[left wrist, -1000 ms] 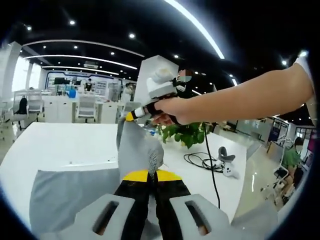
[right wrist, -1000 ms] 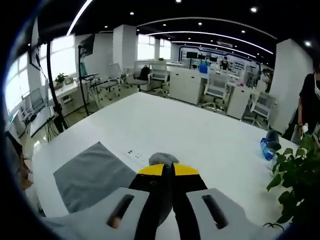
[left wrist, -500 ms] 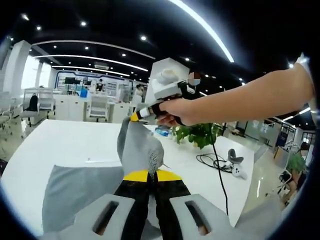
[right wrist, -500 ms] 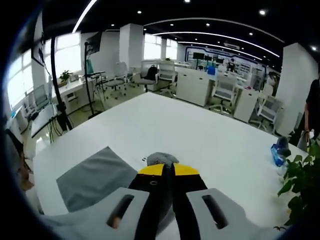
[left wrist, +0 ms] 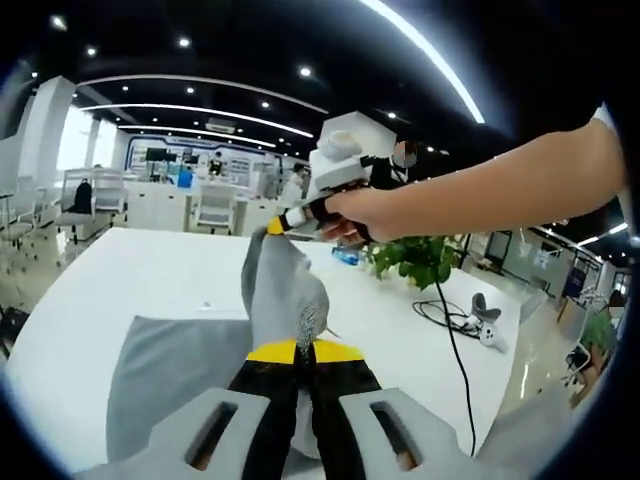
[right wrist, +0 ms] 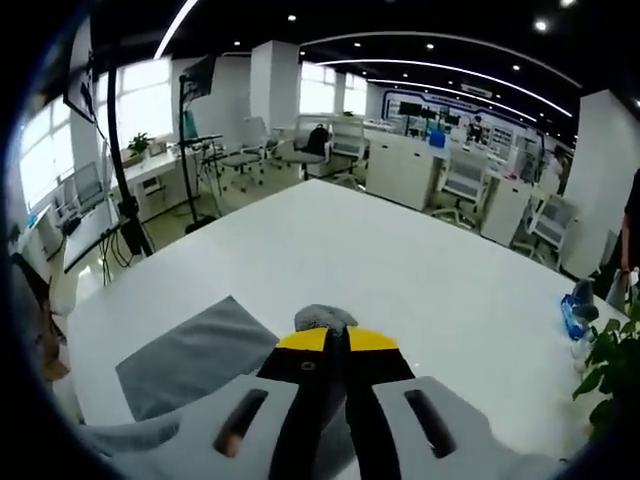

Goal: Fold the towel on the table until its edges align and the towel forms a compact rectangular stack.

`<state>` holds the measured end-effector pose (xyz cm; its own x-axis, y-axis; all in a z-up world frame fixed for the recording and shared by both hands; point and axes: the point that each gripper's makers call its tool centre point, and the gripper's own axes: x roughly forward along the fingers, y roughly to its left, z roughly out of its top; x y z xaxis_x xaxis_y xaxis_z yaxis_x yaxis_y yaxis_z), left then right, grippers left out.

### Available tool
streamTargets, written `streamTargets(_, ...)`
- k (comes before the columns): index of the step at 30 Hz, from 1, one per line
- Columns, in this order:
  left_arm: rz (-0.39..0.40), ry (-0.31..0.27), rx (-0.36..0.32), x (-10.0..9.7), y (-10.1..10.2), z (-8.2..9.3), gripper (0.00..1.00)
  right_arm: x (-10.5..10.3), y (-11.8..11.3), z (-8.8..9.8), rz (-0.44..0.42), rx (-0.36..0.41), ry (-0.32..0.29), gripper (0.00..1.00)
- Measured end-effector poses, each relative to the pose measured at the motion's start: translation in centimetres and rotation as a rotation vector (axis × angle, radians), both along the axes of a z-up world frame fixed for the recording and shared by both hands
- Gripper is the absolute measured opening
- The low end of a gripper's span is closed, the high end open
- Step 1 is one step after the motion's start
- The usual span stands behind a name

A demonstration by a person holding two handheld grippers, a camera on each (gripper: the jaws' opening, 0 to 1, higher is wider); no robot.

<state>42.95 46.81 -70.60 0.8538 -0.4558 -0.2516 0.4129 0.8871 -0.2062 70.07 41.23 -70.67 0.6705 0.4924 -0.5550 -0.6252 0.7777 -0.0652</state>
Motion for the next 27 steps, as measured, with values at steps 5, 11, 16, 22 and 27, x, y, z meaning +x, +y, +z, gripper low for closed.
streamTargets(5, 0.017, 0.019, -0.006, -0.6, 1.0, -0.8, 0.02, -0.2, 1.3, -0.7, 0.014, 0.0, 0.006, 0.02)
streamTargets(11, 0.041, 0.025, -0.01, -0.8, 2.5, -1.2, 0.02, -0.3, 3.9, -0.9, 0.049, 0.005, 0.001, 0.02)
streamTargets(16, 0.074, 0.035, -0.013, -1.1, 3.8, -2.1, 0.03, -0.2, 6.1, -1.8, 0.067, 0.004, 0.006, 0.02)
streamTargets(22, 0.092, 0.052, 0.008, -1.2, 4.8, -3.6, 0.03, -0.3, 7.5, -3.3, 0.074, -0.004, 0.018, 0.02)
streamTargets(27, 0.106, 0.064, 0.031, -1.0, 6.0, -4.7, 0.03, -0.5, 8.7, -3.9, 0.089, -0.012, 0.02, 0.02)
